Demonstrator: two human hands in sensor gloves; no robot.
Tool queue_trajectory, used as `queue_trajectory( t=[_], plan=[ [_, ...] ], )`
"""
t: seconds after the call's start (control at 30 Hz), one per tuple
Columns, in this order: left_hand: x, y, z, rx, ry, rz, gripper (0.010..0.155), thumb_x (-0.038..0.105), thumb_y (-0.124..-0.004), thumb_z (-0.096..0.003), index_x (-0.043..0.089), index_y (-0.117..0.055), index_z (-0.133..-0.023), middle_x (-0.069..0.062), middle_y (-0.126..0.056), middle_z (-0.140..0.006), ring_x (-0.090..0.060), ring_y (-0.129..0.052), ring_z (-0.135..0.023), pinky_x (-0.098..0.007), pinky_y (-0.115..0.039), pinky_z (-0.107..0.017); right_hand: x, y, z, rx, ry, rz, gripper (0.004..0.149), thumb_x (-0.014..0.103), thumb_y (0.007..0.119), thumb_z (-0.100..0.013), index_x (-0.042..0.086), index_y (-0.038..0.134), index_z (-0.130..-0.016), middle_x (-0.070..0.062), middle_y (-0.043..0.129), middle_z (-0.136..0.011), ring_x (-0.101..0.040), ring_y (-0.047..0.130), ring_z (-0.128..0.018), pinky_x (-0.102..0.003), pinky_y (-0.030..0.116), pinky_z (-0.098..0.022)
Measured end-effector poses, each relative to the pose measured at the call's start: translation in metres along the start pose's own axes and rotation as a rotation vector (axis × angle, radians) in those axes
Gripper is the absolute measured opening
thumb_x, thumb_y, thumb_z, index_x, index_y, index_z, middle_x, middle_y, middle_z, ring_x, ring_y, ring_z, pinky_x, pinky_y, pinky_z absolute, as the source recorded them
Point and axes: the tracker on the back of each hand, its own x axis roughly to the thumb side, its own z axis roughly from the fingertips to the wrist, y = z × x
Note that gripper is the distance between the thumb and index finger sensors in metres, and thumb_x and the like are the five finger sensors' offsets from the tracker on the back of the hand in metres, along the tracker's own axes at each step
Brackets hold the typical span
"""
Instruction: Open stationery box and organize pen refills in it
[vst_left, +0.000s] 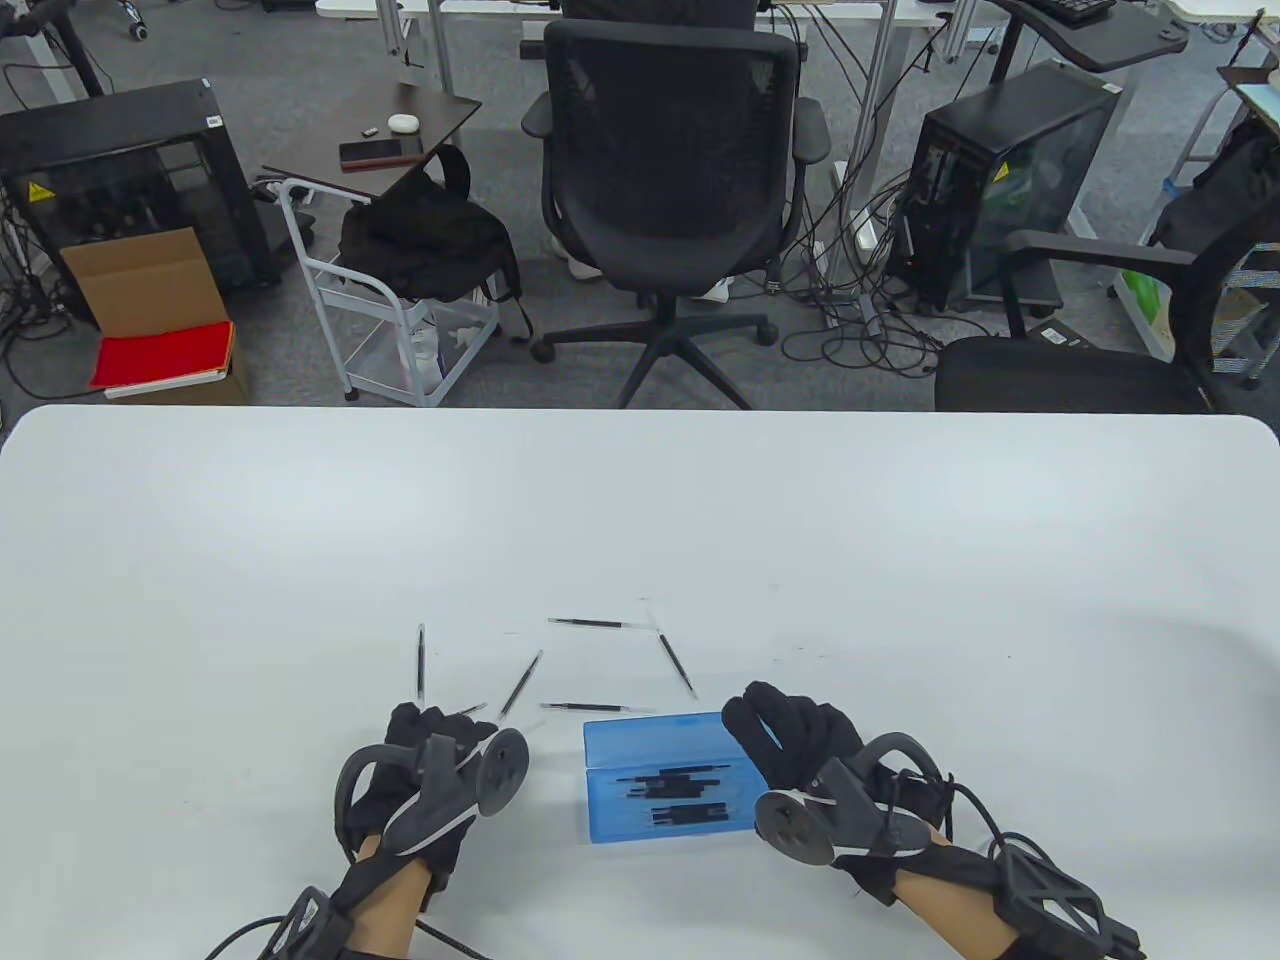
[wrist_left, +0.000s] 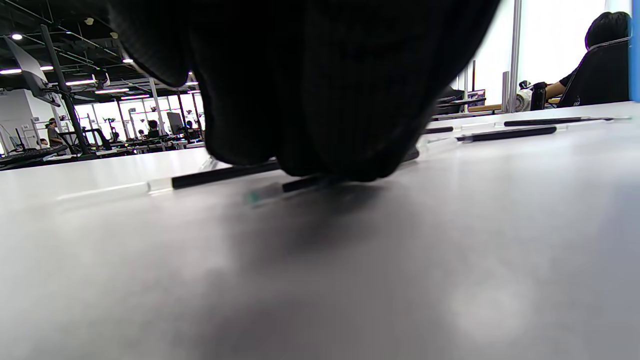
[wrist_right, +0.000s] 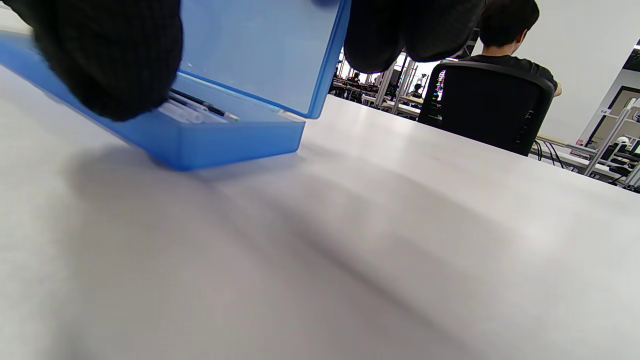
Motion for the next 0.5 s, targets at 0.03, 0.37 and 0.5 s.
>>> queue_trajectory(
  t=[0.03, 0.37, 0.5],
  plan=[
    [-0.0001, 0.0, 0.0, 0.001, 0.0, 0.002, 0.043, 0.029, -0.098, -0.0417, 0.031, -0.089, -0.084, 0.005, -0.102, -0.082, -0.023, -0.102, -0.079, -0.056, -0.068, -0.079, 0.0, 0.0, 0.0, 0.0, 0.0, 0.0, 0.115, 0.054, 0.085, -0.041, 0.012, 0.01, -0.116, -0.03, 0.023, -0.123, -0.049, 0.063, -0.105, -0.062, 0.06, -0.077],
    [-0.0047, -0.003, -0.0022, -0.043, 0.032, 0.039, 0.043, 0.029, -0.097, -0.0432, 0.031, -0.088, -0.086, 0.005, -0.099, -0.087, -0.024, -0.099, -0.083, -0.056, -0.066, -0.08, 0.0001, 0.0001, 0.0001, 0.0, 0.0, 0.0, 0.115, 0.054, 0.085, -0.041, 0.012, 0.009, -0.116, -0.03, 0.023, -0.122, -0.049, 0.063, -0.104, -0.062, 0.06, -0.077],
    [-0.0051, -0.0037, -0.0023, -0.037, 0.027, 0.047, 0.043, 0.028, -0.097, -0.0431, 0.031, -0.089, -0.085, 0.004, -0.1, -0.086, -0.023, -0.1, -0.082, -0.057, -0.067, -0.08, -0.0001, 0.0002, 0.0, 0.001, 0.0, -0.004, 0.115, 0.054, 0.085, -0.041, 0.012, 0.009, -0.116, -0.03, 0.023, -0.122, -0.049, 0.063, -0.105, -0.062, 0.061, -0.077]
  ],
)
